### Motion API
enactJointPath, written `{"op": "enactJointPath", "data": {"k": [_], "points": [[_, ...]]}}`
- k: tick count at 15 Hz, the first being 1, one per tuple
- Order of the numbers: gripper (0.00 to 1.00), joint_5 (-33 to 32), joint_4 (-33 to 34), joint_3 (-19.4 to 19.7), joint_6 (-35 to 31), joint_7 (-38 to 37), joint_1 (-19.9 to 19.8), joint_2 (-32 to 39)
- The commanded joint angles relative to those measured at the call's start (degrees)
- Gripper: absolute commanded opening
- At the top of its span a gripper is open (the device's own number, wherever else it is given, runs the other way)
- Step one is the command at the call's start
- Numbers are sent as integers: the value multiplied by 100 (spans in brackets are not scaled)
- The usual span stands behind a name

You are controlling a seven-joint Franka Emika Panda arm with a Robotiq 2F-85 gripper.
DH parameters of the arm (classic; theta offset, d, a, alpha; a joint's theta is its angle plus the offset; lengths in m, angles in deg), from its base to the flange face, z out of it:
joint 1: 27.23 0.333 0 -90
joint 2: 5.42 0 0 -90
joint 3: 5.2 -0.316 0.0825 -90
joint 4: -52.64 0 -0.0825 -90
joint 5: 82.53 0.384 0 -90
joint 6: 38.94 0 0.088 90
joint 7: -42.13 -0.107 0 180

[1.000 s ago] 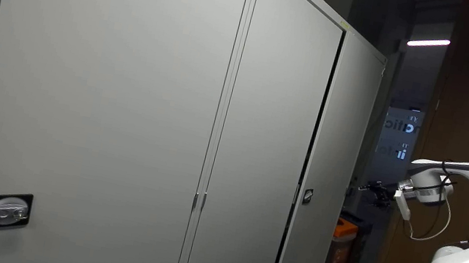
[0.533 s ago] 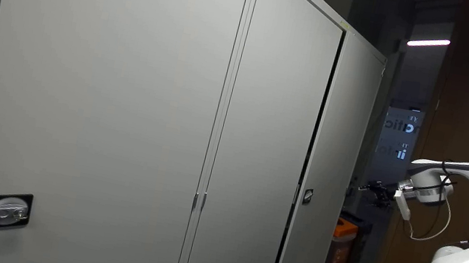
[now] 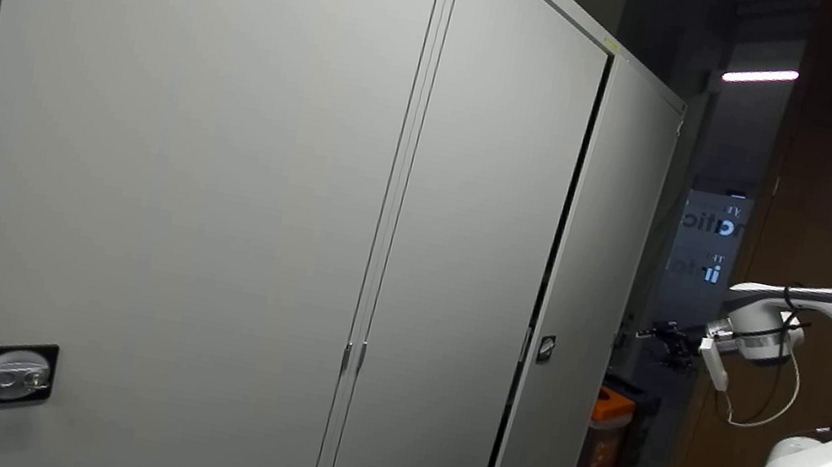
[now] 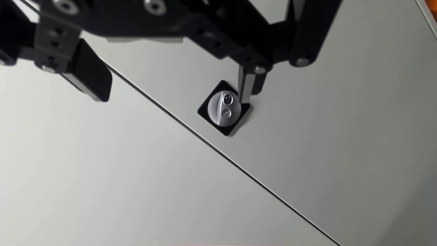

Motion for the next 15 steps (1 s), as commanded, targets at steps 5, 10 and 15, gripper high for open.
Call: {"op": "enactJointPath", "data": {"k": [5,10,15], "points": [[100,-108,53,145,-83,96,80,113],[100,-56,294,759,-395,275,556,476],[100,-44,537,1514,-1320,181,1516,533]]}}
